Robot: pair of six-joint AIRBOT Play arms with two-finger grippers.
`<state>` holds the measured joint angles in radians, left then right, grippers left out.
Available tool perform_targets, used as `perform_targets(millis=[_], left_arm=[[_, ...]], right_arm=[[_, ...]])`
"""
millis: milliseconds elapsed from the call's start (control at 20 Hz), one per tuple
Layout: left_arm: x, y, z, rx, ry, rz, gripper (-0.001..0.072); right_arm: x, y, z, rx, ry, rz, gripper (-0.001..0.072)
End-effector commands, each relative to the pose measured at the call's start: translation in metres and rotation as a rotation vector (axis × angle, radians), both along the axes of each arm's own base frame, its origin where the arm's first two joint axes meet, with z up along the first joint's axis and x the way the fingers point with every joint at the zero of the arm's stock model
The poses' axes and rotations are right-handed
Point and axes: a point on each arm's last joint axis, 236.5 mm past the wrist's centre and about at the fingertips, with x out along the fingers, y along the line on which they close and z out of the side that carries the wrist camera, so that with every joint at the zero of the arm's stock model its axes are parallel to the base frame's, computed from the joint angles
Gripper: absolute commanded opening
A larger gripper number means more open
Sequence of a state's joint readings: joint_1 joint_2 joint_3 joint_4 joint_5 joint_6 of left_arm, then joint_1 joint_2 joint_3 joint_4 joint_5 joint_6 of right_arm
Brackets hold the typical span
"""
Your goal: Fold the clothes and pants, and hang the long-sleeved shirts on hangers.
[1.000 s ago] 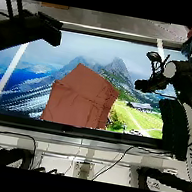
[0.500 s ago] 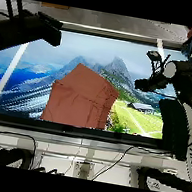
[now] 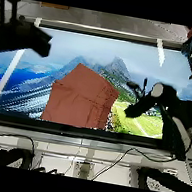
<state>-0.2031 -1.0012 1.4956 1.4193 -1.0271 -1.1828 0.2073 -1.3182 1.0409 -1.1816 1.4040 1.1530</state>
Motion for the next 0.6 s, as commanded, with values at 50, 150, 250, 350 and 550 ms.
perform_targets(millis=[50, 150, 250, 350, 550], left_arm=[[-0.036, 0.081, -0.055, 0.08, 0.194, 0.164, 0.0011], [-0.05, 0.1, -0.094, 0.01, 0.288, 0.226, 0.0208], [-0.065, 0.115, -0.15, -0.041, 0.424, 0.281, 0.0383], [-0.087, 0.121, -0.207, -0.062, 0.575, 0.31, 0.0381], [-0.122, 0.115, -0.281, -0.072, 0.776, 0.313, 0.0379]], right_arm=[[-0.019, 0.076, -0.01, 0.401, 0.02, -0.187, 0.0024], [0.0, 0.081, -0.018, 0.431, -0.003, -0.345, 0.0294], [0.011, 0.075, -0.026, 0.404, 0.0, -0.448, 0.038], [0.009, 0.075, -0.037, 0.384, 0.057, -0.496, 0.0381], [-0.008, 0.077, -0.06, 0.354, 0.199, -0.52, 0.0382]])
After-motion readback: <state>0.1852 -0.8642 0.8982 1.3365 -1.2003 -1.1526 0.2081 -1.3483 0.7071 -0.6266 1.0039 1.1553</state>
